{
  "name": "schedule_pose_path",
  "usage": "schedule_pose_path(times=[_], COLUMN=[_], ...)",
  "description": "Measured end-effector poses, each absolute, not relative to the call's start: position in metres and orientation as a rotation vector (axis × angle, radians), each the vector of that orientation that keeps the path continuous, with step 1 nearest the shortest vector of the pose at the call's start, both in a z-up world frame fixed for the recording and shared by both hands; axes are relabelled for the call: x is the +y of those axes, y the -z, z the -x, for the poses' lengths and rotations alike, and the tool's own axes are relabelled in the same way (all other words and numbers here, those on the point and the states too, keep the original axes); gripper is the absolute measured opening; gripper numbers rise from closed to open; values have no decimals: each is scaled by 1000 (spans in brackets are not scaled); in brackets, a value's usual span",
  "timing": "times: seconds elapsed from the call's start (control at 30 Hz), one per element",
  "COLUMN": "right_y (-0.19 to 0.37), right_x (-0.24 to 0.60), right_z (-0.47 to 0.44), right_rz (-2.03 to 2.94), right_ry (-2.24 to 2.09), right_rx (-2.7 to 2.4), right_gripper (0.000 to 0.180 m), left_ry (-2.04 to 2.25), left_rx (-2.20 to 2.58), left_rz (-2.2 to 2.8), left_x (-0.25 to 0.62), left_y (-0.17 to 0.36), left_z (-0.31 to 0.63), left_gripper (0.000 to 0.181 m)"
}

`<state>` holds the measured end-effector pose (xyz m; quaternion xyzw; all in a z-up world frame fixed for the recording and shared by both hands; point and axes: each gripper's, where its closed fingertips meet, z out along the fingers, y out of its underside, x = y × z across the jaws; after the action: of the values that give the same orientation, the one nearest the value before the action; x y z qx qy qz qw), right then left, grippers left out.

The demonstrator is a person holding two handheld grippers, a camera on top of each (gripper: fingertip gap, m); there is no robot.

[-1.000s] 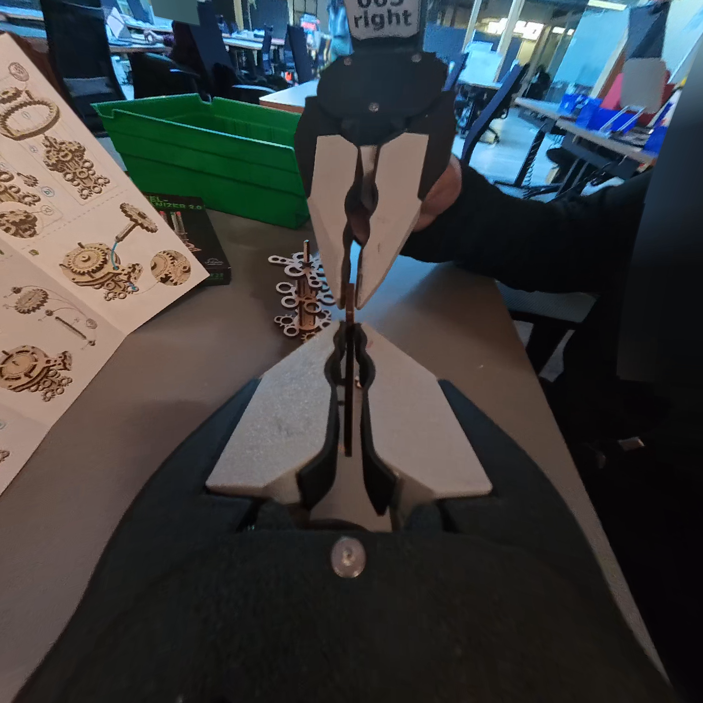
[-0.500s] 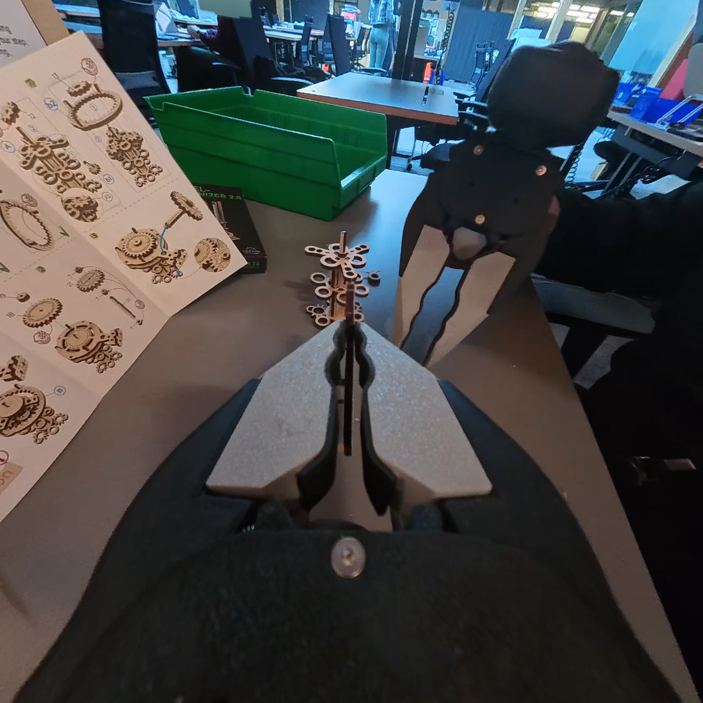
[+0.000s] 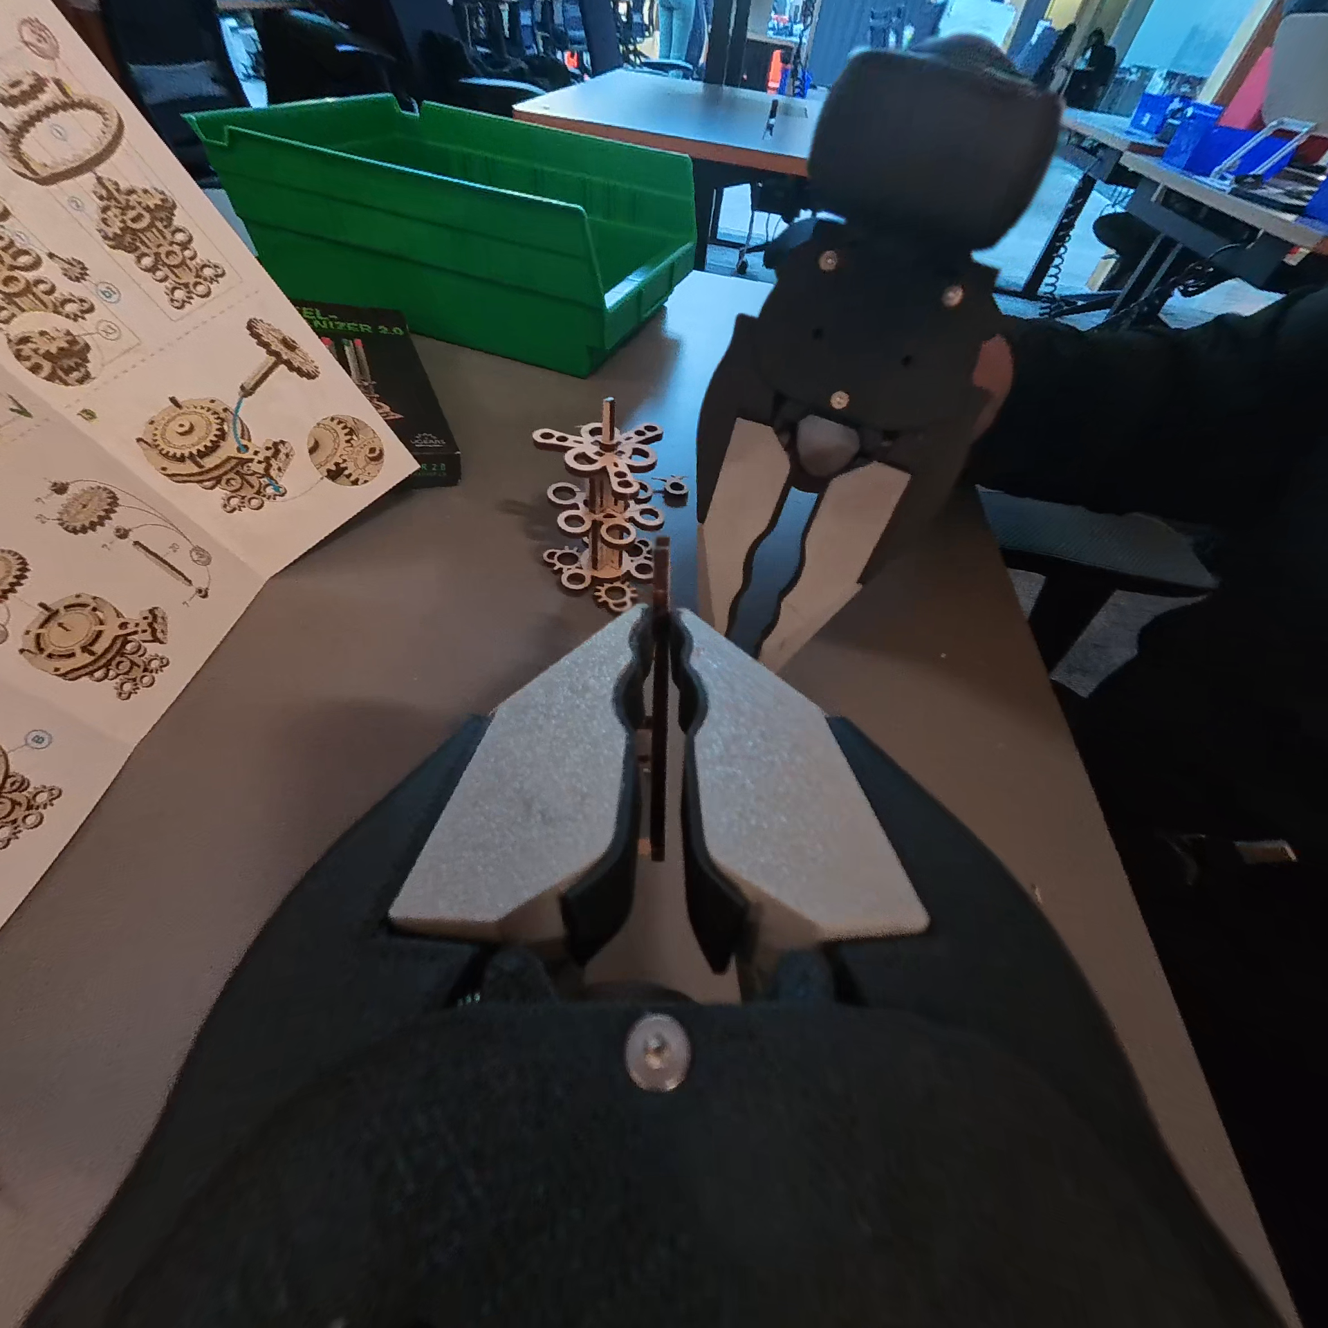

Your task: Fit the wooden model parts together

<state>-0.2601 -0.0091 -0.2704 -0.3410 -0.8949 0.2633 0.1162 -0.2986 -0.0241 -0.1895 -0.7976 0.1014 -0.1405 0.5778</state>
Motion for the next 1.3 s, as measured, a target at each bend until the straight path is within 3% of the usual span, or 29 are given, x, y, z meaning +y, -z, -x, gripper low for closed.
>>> schedule_pose_path(times=[0.03,0.2,0.43,0.63,1.3], right_y=[270,268,184,170,169], right_x=[-9,-5,-14,-29,-31], right_z=[260,263,270,284,284], right_rz=[1005,1007,918,848,394], right_ry=[-784,-784,-1224,-1362,-957], right_rx=[-2625,-2622,-2475,-2539,-2404], right_gripper=[9,8,8,8,8], left_ry=[330,351,443,505,39], left_rx=[240,260,231,241,482], left_rz=[1874,1897,1903,1873,1796], left_x=[-24,-25,-26,-28,-23], left_y=[191,196,197,191,187], left_z=[299,295,290,283,284], left_gripper=[0,0,0,0,0])
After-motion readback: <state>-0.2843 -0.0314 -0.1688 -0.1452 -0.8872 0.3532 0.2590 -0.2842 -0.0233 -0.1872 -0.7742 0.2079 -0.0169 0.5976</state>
